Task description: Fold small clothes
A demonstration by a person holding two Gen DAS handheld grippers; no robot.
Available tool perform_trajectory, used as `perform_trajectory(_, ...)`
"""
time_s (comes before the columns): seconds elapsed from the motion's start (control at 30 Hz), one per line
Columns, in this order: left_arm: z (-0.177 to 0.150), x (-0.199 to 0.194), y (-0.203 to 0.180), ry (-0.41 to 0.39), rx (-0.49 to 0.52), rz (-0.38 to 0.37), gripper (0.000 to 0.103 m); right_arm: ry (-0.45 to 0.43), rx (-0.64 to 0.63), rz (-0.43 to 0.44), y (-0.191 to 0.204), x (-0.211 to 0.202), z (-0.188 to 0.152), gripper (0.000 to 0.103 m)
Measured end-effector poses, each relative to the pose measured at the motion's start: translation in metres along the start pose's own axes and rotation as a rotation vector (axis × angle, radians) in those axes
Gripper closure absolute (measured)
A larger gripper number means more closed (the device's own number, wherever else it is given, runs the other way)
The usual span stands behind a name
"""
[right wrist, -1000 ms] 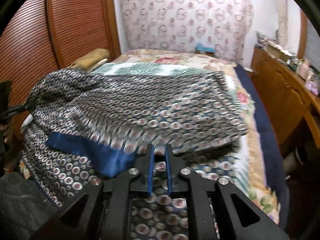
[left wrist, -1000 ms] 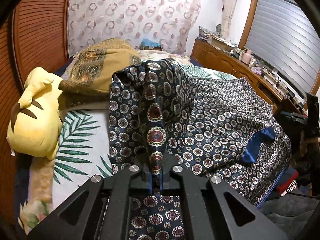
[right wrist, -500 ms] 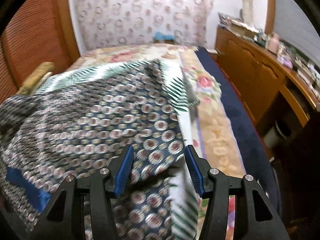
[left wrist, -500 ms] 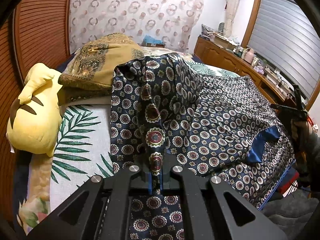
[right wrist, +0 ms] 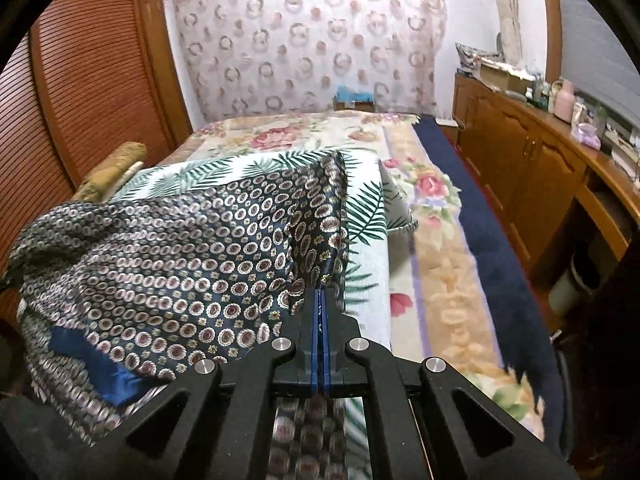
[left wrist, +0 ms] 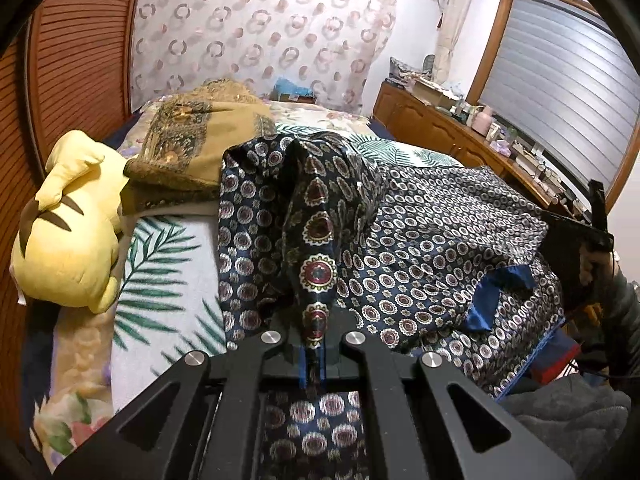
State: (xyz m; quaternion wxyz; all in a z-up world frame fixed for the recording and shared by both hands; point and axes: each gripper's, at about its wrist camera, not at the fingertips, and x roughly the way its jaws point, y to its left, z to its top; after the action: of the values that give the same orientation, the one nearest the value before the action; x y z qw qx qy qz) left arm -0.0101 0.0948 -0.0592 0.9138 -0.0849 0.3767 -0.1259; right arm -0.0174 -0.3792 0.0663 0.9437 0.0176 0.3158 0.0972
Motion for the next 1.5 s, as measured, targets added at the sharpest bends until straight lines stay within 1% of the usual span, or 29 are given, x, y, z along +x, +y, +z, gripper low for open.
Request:
perform_trajectory(0.1,-0.005,-0.007,-0.002,0.016,0.008,0.022,0.099,0.005,-0.009,-0.002,0.004,-0.026,-0.012,0.102)
perform_trajectory(0.2,-0.011,-0.013,-0.001,0.032,0.003,0.033,0.099,0.029,-0.022,-0.004,0.012,-0.043,-0.029,0.102)
perform_trajectory(0.27,-0.013,-0.015,0.001,0.039,-0.004,0.057,0.099,0.047,-0.027,-0.006,0.011,-0.051,-0.037,0.102)
perform_trajectory(0.3,-0.014,-0.016,0.001,0.039,-0.003,0.064,0.095,0.058,-0.024,-0.004,0.010,-0.055,-0.042,0.102)
perform_trajectory(0.33,-0.013,-0.019,0.002,0.032,0.000,0.078,0.089,0.067,-0.026,-0.007,0.010,-0.058,-0.047,0.102)
perform_trajectory(0.37,-0.012,-0.021,0.003,0.023,0.002,0.084,0.086,0.071,-0.028,-0.015,0.009,-0.062,-0.045,0.102)
perform_trajectory(0.4,-0.011,-0.023,0.004,0.013,0.003,0.091,0.078,0.073,-0.030,-0.024,0.009,-0.064,-0.048,0.102)
perform_trajectory(0.43,-0.009,-0.026,0.005,-0.001,0.003,0.098,0.072,0.074,-0.032,-0.027,0.011,-0.065,-0.042,0.098)
perform_trajectory(0.47,-0.006,-0.030,0.007,-0.019,0.006,0.108,0.068,0.071,-0.033,-0.028,0.012,-0.064,-0.039,0.096)
perform_trajectory(0.5,-0.004,-0.033,0.008,-0.036,0.011,0.114,0.063,0.067,-0.036,-0.034,0.014,-0.062,-0.033,0.092)
perform_trajectory(0.57,0.003,-0.036,0.009,-0.055,0.020,0.116,0.062,0.058,-0.046,-0.046,0.016,-0.052,-0.023,0.078)
perform_trajectory(0.63,0.013,-0.033,0.011,-0.067,0.030,0.131,0.060,0.049,-0.049,-0.047,0.019,-0.042,-0.012,0.049)
perform_trajectory(0.67,0.018,-0.030,0.012,-0.072,0.036,0.140,0.059,0.042,-0.050,-0.044,0.021,-0.039,-0.009,0.046)
perform_trajectory(0.73,0.031,-0.020,0.014,-0.077,0.045,0.156,0.059,0.025,-0.056,-0.036,0.024,-0.030,-0.003,0.045)
perform_trajectory(0.87,0.054,-0.002,0.018,-0.078,0.061,0.177,0.059,0.011,-0.060,-0.025,0.026,0.000,0.018,0.045)
perform_trajectory(0.97,0.069,0.016,0.021,-0.068,0.065,0.179,0.059,0.005,-0.055,-0.014,0.026,0.024,0.028,0.044)
perform_trajectory(1.1,0.087,0.045,0.022,-0.032,0.074,0.179,0.059,0.028,-0.071,-0.011,0.022,0.061,0.042,0.044)
perform_trajectory(1.2,0.099,0.071,0.027,0.004,0.071,0.207,0.059,0.046,-0.079,-0.022,0.018,0.089,0.052,0.044)
perform_trajectory(1.3,0.106,0.085,0.029,0.021,0.070,0.216,0.059,0.080,-0.074,-0.025,0.013,0.117,0.062,0.041)
perform_trajectory(1.4,0.114,0.094,0.033,0.037,0.063,0.222,0.059,0.104,-0.082,-0.033,0.011,0.139,0.072,0.041)
perform_trajectory(1.5,0.119,0.101,0.036,0.055,0.057,0.226,0.057,0.123,-0.074,-0.017,0.007,0.156,0.079,0.041)
